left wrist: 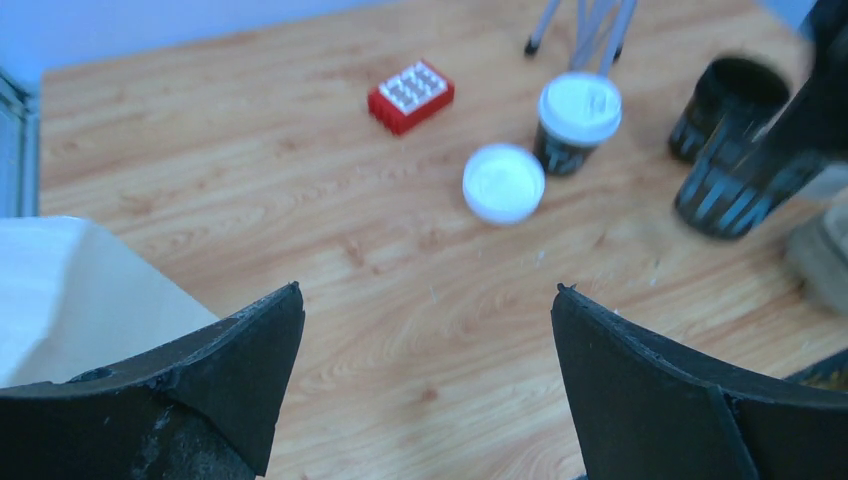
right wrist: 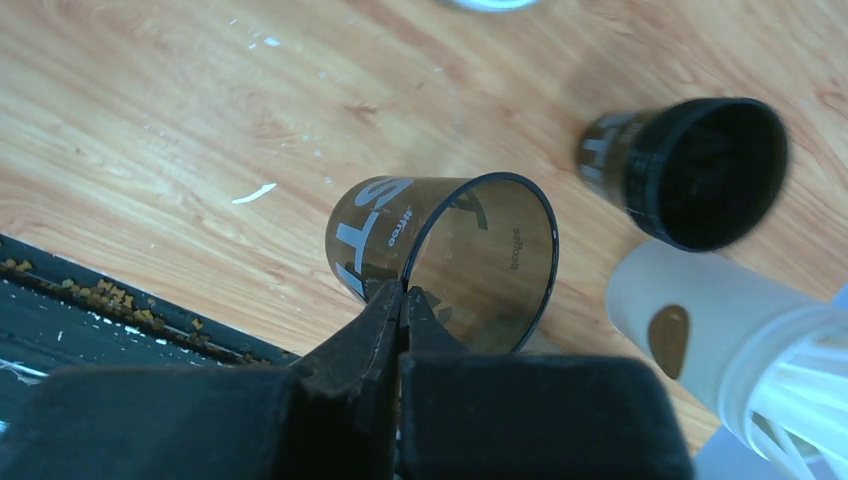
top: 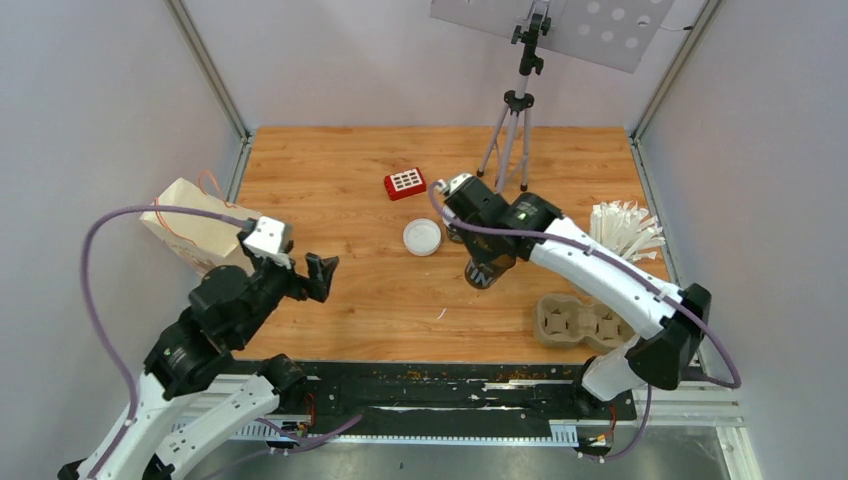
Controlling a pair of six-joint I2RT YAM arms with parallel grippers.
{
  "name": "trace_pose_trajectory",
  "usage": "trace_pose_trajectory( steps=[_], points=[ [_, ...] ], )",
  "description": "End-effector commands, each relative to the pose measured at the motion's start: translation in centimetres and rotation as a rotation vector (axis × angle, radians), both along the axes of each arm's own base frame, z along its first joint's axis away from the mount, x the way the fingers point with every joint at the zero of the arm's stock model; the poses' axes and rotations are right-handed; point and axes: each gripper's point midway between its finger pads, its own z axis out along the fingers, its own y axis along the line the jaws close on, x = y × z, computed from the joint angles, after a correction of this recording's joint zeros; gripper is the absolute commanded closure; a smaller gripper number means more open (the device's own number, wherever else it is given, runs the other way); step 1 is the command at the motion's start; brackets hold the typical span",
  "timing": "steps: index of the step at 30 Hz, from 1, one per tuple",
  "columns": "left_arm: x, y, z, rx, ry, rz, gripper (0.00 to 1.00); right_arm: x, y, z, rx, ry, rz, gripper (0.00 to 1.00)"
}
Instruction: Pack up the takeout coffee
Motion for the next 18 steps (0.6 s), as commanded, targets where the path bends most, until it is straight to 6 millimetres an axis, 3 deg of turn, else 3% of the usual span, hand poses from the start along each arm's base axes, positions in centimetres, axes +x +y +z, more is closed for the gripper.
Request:
trace_pose_trajectory(
  steps=[1,8,12,18],
  points=[
    [-0.8,2.1,4.5,-0.101,-0.083,0.078,0.0,-0.2,4.6,-2.3,-0.002,-0.054,0.058,1.0],
    [-2.1,4.3,7.6,-0.16,-0.125,0.133,0.0,-1.7,8.7,-7.7,-0.163,-0.07,0.155,1.0],
    [-2.3,5.0,8.0,-0.145,-0.13,0.157,0.0,-3.3,10.1,-10.8,-0.203,-0.045,0.205,1.0],
    [-2.3,5.3,7.4,-0.126,-0.116,0.17,0.0,-5.8,11.6,-11.3,-0.195,-0.048,0.255,0.99]
  ],
)
